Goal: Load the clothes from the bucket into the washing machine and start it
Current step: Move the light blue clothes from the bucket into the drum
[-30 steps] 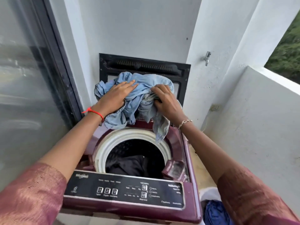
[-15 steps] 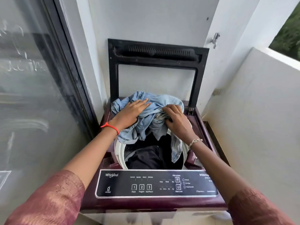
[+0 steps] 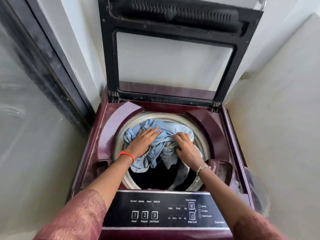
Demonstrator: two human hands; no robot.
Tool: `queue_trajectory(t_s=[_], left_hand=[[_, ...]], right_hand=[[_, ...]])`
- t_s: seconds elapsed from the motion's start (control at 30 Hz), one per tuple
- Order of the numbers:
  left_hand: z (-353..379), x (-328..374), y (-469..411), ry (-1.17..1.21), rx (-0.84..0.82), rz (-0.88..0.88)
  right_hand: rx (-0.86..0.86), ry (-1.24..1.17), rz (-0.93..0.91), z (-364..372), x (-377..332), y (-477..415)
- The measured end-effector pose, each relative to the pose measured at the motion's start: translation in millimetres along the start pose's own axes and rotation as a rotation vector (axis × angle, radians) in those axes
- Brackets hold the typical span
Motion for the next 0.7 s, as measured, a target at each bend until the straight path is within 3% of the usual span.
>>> queue_trajectory(t_s=[0.3,0.47,0.7], left_hand=[[90,-38,-43,-0.045,-0.196,-0.199],[126,-63,-58,-0.102,-0.233,-0.337],[146,-90,-64,-0.047,-0.25,-0.377]], right_hand=[[-0.268,0.076,0.008,96,49,-59],[-0.316,0.086,0.046,143,72,-88],[-0.302,0.126,0.185,168,87,-113]])
Point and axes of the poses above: each hand's wrist, its own y-axis away from the middle knuckle, its own z-axis out of the palm, x = y × z, the point moved 5 cm from there along -y, towards the middle knuckle, and after that the axes turned 2 degrees about -z, right-handed, at the moved point
